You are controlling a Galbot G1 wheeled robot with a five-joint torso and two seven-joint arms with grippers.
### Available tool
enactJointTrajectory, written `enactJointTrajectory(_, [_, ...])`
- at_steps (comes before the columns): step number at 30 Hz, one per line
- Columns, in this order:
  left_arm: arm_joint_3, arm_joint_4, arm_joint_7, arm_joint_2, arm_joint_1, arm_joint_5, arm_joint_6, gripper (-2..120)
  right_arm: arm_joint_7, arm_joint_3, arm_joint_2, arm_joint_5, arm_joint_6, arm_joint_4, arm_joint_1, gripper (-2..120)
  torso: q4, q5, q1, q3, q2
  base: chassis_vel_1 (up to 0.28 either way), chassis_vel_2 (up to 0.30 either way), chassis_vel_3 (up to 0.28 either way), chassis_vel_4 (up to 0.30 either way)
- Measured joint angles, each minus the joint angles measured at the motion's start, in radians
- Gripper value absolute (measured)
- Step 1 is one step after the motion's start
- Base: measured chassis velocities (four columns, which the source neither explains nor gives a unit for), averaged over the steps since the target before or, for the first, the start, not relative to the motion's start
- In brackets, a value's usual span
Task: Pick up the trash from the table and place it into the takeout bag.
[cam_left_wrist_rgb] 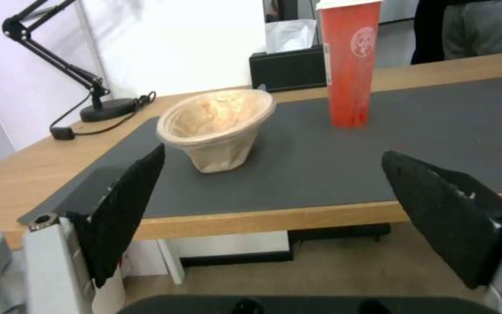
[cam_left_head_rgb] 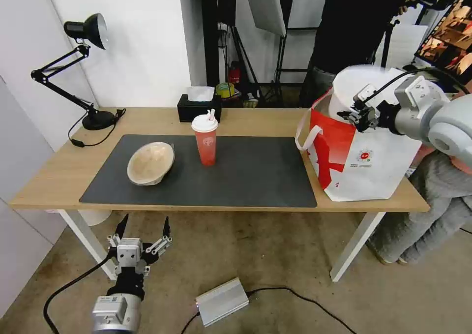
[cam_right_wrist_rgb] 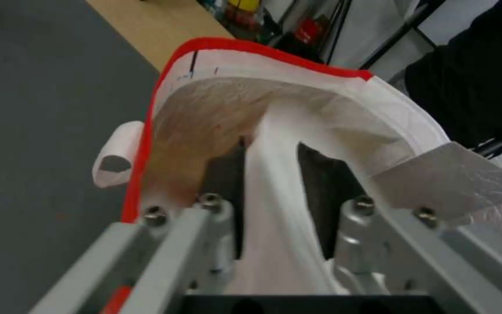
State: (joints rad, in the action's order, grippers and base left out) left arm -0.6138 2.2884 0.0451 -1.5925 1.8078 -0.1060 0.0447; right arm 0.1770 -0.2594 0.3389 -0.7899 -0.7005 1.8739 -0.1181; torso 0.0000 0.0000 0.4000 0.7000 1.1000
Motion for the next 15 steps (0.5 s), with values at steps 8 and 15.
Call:
enactJointTrajectory(8, [0.001, 0.003, 0.0, 0.0, 0.0, -0.001, 0.0, 100, -0.001, 0.002, -0.007, -0.013, -0.001, 0.006, 0.014, 62, 0.0, 0.0, 0.0, 0.0, 0.0, 0.0, 0.0, 0.0, 0.0])
enactJointTrajectory(15, [0.002, 0.007, 0.0, 0.0, 0.002, -0.001, 0.0, 100, -0.001, 0.018, -0.017, -0.024, -0.001, 0.015, 0.015, 72, 0.0, 0.0, 0.0, 0.0, 0.0, 0.0, 0.0, 0.0, 0.0])
